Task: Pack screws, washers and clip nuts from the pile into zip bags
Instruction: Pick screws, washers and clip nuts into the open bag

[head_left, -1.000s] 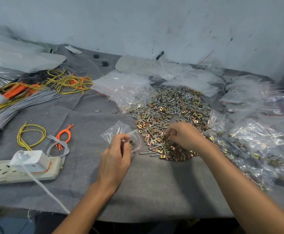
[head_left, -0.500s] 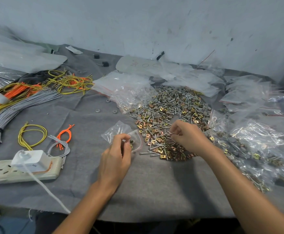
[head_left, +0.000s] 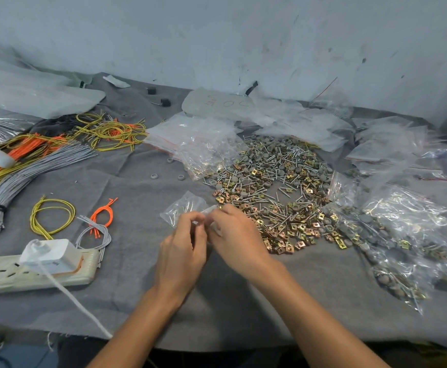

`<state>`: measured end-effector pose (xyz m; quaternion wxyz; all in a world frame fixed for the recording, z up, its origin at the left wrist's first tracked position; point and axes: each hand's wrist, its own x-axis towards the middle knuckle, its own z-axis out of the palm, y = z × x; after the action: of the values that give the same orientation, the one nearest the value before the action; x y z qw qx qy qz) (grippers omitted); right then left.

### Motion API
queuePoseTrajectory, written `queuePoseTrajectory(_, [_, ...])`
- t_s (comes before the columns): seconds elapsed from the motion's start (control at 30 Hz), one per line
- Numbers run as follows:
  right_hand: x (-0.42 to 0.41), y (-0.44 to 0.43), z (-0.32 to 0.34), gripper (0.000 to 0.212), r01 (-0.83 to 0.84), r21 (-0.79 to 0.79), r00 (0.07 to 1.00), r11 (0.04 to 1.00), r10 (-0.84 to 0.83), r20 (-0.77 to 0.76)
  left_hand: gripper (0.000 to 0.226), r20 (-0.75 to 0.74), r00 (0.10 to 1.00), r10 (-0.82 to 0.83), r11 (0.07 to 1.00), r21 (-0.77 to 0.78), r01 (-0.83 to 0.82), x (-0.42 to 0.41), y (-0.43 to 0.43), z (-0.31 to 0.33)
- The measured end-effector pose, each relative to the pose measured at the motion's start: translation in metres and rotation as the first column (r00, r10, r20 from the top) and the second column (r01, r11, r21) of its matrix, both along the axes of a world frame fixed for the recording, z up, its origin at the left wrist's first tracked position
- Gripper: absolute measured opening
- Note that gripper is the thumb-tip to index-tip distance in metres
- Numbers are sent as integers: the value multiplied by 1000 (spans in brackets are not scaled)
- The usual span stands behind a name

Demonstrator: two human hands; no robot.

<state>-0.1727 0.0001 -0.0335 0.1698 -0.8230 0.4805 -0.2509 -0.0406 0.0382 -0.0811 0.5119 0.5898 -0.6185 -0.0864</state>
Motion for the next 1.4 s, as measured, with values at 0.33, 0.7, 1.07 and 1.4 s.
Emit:
queuePoseTrajectory(0.33, [-54, -34, 23, 7, 176, 79, 984, 981, -177, 2, 17, 8, 1000, 3, 1000, -15, -3, -1, -1, 0])
queuePoseTrajectory(0.7, [-100, -62, 20, 33, 367, 145, 804, 919, -235, -547, 17, 4, 1000, 15, 1000, 17, -15, -2, 0, 1])
queuePoseTrajectory(1.07, [-99, -45, 23, 16, 157, 451, 917, 878, -299, 264, 19, 18, 1000, 20, 1000, 18, -20, -1, -1, 1])
queuePoseTrajectory(1.4, [-27, 0, 7, 14, -43, 277, 976, 960, -18, 216, 16, 1, 1000, 22, 999, 28, -22, -1, -1, -2])
